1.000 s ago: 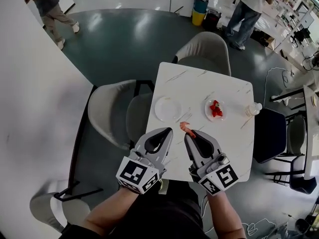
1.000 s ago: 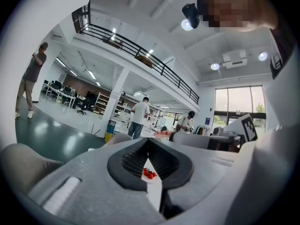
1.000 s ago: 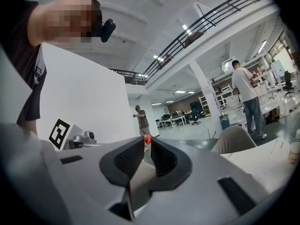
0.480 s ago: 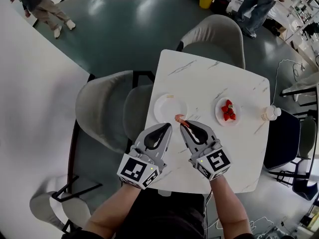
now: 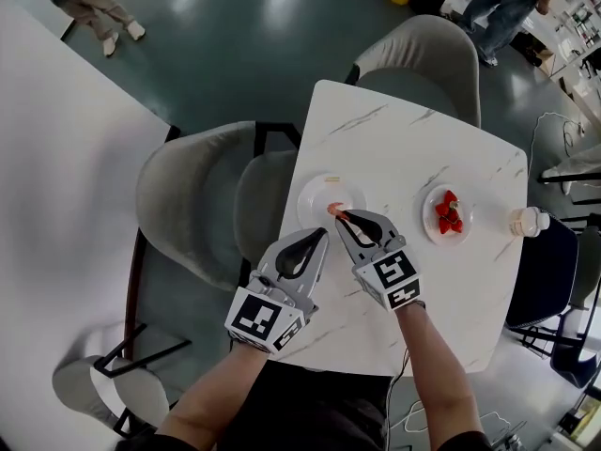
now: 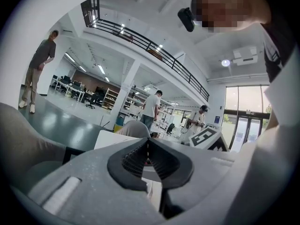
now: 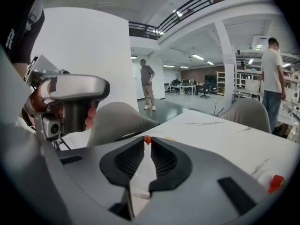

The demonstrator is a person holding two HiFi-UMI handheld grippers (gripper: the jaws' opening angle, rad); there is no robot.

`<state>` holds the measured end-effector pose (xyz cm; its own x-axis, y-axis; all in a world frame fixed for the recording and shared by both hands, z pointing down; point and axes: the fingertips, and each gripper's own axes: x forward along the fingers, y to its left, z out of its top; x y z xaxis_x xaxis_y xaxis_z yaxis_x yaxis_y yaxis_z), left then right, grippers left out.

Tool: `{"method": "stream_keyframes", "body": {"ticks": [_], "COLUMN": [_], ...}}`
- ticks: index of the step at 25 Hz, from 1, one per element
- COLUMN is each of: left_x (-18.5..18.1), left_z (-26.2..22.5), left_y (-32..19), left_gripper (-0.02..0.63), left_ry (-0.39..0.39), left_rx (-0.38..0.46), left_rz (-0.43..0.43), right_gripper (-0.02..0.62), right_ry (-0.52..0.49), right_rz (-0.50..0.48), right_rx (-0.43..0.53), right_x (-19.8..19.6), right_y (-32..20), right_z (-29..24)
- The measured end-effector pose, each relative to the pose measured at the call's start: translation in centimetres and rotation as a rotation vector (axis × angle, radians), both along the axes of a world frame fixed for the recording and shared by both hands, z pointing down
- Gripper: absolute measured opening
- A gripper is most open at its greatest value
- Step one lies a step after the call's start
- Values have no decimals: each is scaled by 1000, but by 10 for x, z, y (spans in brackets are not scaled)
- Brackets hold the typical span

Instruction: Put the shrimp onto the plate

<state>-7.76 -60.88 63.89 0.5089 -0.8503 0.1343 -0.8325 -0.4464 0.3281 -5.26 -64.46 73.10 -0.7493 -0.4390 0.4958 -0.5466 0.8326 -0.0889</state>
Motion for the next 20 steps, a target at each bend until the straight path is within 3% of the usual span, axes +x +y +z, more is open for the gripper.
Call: {"method": "stream_keyframes", "body": {"ticks": [11, 20], "left_x": [-7, -9], "left_z": [18, 19], "left_y": [-13, -15], "left_gripper": [9, 9], "left_ry": [6, 13], "left_rx": [3, -8], "left_rz": [-18, -23], "right_gripper": [48, 49], "right_ry": [135, 361], "right_rz": [-58, -127], "right_rx": [-2, 60], "right_x": [-14, -14], "right_y": [-12, -17], "right_z": [39, 48]}}
